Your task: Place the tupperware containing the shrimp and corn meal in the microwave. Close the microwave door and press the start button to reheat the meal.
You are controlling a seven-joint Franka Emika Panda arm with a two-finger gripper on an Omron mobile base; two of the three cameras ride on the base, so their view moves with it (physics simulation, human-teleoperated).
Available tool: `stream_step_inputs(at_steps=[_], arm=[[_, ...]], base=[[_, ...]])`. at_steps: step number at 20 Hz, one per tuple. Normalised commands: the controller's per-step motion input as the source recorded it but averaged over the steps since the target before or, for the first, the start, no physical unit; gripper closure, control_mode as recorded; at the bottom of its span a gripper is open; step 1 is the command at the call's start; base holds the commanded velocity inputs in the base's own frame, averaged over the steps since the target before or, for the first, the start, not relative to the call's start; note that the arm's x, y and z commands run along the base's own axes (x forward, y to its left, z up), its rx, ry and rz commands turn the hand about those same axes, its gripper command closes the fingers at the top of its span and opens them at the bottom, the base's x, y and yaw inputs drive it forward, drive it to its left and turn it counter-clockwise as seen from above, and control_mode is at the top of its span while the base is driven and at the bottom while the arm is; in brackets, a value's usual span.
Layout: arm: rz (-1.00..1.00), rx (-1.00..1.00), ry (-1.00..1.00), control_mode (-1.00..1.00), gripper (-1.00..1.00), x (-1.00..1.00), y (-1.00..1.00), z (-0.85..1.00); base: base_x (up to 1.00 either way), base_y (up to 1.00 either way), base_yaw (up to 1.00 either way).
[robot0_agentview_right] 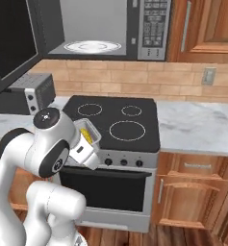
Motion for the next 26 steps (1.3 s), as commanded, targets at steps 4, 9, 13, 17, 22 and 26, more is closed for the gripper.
stream_step_inputs(at_steps=[4, 9, 13, 17, 22, 26], arm=[[0.00, 0.00, 0.00, 1.00, 1.00, 0.00, 0.00, 0.00], [0.00, 0.00, 0.00, 1.00, 1.00, 0.00, 0.00, 0.00], [0.00, 0.00, 0.00, 1.00, 1.00, 0.00, 0.00, 0.00], [0.00, 0.00, 0.00, 1.00, 1.00, 0.00, 0.00, 0.00], [0.05, 0.01, -0.01, -1.00, 1.00, 0.03, -0.13, 0.00], [0.04, 0.02, -0.04, -1.00, 1.00, 0.00, -0.23, 0.05]], base=[[0.55, -0.32, 0.45], [0.49, -0.45, 0.41], [0.38, -0.50, 0.39], [0.33, -0.49, 0.38], [0.16, -0.25, 0.15], [0.00, 0.00, 0.00]])
